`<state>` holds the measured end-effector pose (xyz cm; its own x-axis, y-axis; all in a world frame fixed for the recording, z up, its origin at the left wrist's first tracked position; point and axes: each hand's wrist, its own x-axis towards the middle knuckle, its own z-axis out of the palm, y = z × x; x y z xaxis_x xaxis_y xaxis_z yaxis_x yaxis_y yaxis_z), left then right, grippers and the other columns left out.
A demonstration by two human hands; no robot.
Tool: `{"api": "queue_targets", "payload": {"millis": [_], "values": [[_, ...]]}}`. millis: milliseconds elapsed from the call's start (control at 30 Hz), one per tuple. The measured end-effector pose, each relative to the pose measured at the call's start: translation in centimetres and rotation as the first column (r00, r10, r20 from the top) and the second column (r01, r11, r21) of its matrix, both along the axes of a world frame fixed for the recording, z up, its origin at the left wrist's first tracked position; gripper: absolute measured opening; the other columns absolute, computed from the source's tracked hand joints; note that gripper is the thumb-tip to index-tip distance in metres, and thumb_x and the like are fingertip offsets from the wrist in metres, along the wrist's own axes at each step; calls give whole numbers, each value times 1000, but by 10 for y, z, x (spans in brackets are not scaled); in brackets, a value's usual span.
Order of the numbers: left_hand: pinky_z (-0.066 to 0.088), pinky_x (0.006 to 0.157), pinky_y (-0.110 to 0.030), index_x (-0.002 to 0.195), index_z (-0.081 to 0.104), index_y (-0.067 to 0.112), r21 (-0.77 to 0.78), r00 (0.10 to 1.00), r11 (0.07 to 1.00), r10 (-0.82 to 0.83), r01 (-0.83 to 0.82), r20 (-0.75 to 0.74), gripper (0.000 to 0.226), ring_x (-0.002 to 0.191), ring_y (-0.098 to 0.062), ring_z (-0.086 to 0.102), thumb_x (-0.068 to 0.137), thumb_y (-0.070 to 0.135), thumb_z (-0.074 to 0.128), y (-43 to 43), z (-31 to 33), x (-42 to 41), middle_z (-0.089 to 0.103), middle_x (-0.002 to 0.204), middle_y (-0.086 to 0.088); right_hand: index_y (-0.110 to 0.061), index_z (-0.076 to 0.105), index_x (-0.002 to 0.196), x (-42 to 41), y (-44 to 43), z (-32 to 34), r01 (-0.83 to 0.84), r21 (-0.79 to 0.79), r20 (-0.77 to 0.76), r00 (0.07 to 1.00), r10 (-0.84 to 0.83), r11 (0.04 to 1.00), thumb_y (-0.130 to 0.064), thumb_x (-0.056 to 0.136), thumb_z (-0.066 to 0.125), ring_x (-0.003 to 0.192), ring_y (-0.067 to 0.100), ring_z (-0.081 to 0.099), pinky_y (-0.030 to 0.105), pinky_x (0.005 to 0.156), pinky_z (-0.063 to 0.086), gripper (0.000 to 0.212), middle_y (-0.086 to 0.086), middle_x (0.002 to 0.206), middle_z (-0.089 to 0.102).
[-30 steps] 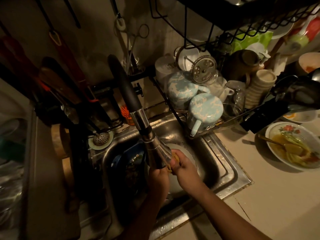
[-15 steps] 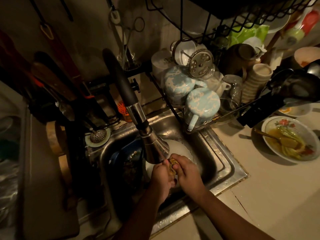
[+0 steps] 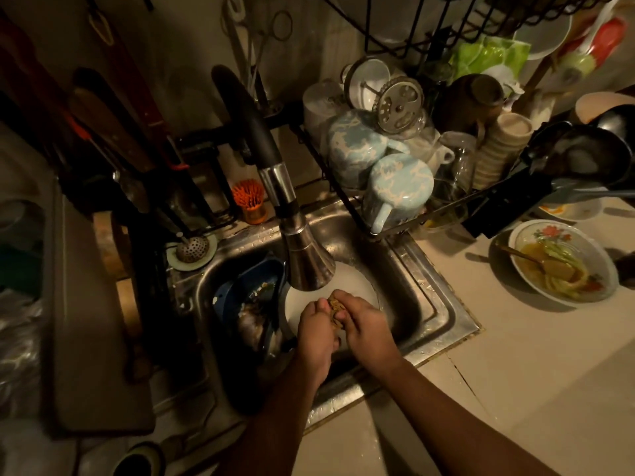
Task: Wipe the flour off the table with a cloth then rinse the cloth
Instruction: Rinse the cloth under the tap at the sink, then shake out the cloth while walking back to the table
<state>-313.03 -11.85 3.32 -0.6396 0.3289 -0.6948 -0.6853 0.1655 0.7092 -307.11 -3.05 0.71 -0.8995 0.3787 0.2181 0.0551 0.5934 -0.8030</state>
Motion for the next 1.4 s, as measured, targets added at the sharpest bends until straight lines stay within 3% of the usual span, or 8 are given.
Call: {"api": "queue_targets", "payload": {"millis": [200, 400, 600, 800, 967, 1167, 1300, 1400], "values": [[48, 79, -37, 110, 56, 16, -38, 992, 999, 24, -29, -122, 31, 91, -20, 59, 103, 34, 31, -8, 3, 3, 63, 106, -9, -18, 63, 127, 3, 8, 8, -94, -307, 99, 987, 130, 947, -36, 96, 57, 94, 5, 64, 20, 82, 49, 36, -6, 110, 68], [49, 64, -11, 96, 48, 1, -81, 884, 990, -141, 117, -446, 13, 78, -10, 58, 100, 7, 38, -14, 16, 0, 59, 88, -5, -19, 63, 107, 1, 15, 44, 218, -927, 326, 872, 365, 307, -49, 102, 47, 60, 12, 48, 23, 55, 34, 34, 2, 80, 64], [46, 63, -7, 95, 49, 4, -94, 834, 986, -169, 140, -525, 11, 77, -9, 55, 99, 4, 39, -16, 7, -1, 56, 84, 0, 0, 61, 91, -8, 21, 36, 91, -730, 383, 875, 296, 677, -2, 101, 39, 54, 13, 34, 27, 50, 24, 24, 2, 63, 48], [49, 61, -16, 81, 44, 8, -198, 815, 978, -163, 61, -557, 24, 72, -13, 49, 100, 4, 29, -13, -7, -9, 44, 80, -10, -17, 74, 99, -3, -6, 9, 117, -425, 271, 963, 3, 897, -8, 100, 52, 71, 0, 63, 16, 67, 47, 24, -17, 77, 70], [51, 90, -40, 107, 57, 6, -167, 971, 983, -114, 80, -208, 28, 97, -25, 61, 102, 24, 37, -16, -30, -11, 63, 107, -14, -13, 70, 118, 1, -3, 0, 24, -260, 358, 931, 74, 965, -12, 101, 53, 82, -4, 58, 0, 71, 39, 24, -10, 97, 66], [38, 52, -22, 116, 57, -2, -135, 997, 990, -42, 32, -69, 43, 61, -13, 50, 103, 32, 34, -7, -10, -21, 60, 84, -8, -12, 69, 119, -9, 7, 7, -29, -164, 334, 939, 83, 986, -14, 100, 54, 87, 4, 58, -2, 69, 35, 24, 1, 102, 72], [36, 45, -20, 102, 59, 6, -22, 988, 991, -135, 134, -78, 40, 55, -10, 49, 102, 39, 37, -13, 15, -20, 58, 79, -6, -15, 72, 101, -5, 16, 25, -36, -304, 320, 937, 138, 952, -22, 101, 54, 72, 8, 61, 26, 70, 49, 20, 0, 85, 69], [53, 71, -33, 116, 56, 12, 79, 969, 975, -195, 208, -153, 46, 88, -22, 69, 92, 51, 51, -25, 30, -8, 69, 104, -11, -11, 73, 103, 15, 27, 50, -48, -567, 218, 954, 206, 822, -28, 97, 59, 86, 24, 68, 38, 79, 55, 23, 13, 95, 72]]}}
